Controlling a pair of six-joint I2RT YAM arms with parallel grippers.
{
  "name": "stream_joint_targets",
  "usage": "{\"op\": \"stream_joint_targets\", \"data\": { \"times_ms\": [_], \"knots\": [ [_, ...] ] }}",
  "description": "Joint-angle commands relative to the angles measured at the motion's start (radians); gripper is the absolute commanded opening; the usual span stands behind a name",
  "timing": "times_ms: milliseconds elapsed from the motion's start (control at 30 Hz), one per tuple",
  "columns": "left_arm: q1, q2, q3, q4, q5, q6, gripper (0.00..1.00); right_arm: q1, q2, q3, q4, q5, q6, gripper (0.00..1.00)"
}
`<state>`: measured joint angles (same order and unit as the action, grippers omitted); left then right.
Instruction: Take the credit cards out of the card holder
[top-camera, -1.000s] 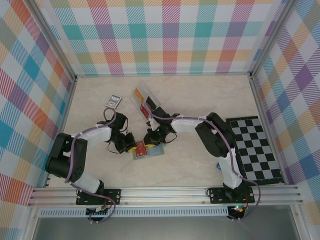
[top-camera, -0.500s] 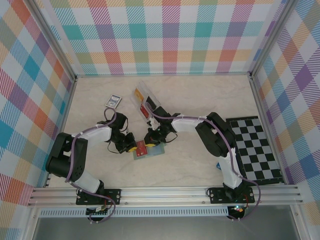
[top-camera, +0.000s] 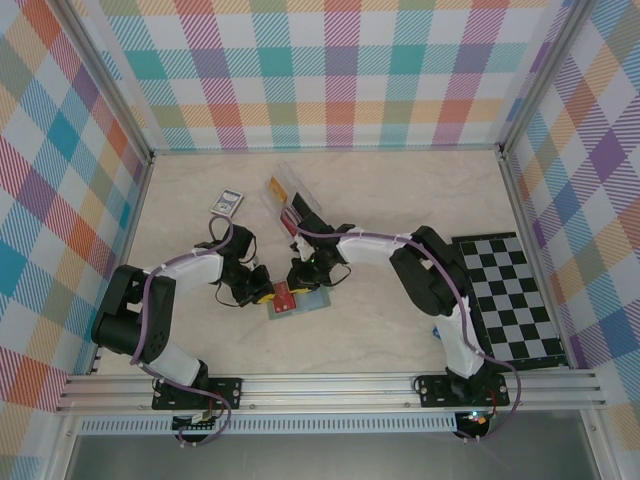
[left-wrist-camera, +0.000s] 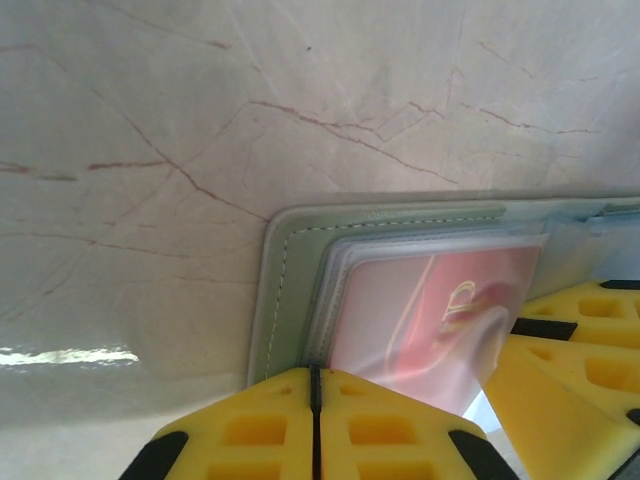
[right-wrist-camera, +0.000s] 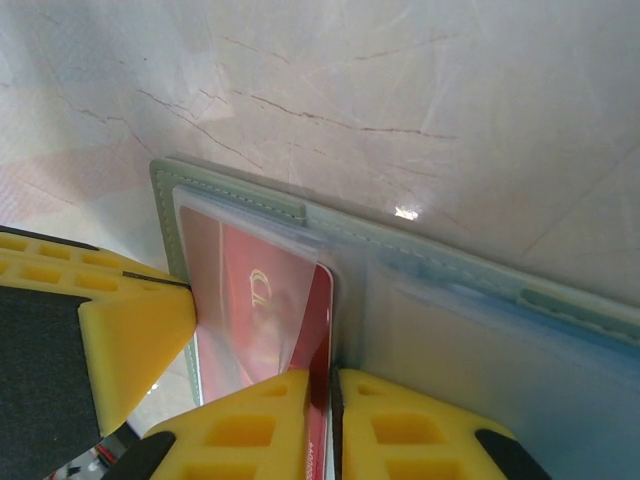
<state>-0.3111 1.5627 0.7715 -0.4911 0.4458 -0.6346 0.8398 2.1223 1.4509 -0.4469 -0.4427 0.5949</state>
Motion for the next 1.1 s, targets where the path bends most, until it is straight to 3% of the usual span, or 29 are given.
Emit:
{"op": "stream_joint_targets", "data": {
  "times_ms": [0,267,733,1067],
  "knots": [
    [-0.026,0.030,-0.032,0.046,0.040,0.007,0.08,0.047,0.005,0.041,-0.041,0.016,-0.042,0.15],
    [-0.026,0.022,-0.029,0.039,0.028,0.004,0.09,0.057,-0.003,0.053,-0.059,0.038,-0.043,0.00],
    [-0.023,-0.034,-0.002,-0.033,-0.054,0.003,0.25,0.036,-0.109,-0.020,-0.097,0.131,-0.012,0.00],
    [-0.022,-0.052,0.008,-0.046,-0.053,0.008,0.20,0.006,-0.118,-0.053,-0.117,0.172,-0.018,0.00]
  ]
}}
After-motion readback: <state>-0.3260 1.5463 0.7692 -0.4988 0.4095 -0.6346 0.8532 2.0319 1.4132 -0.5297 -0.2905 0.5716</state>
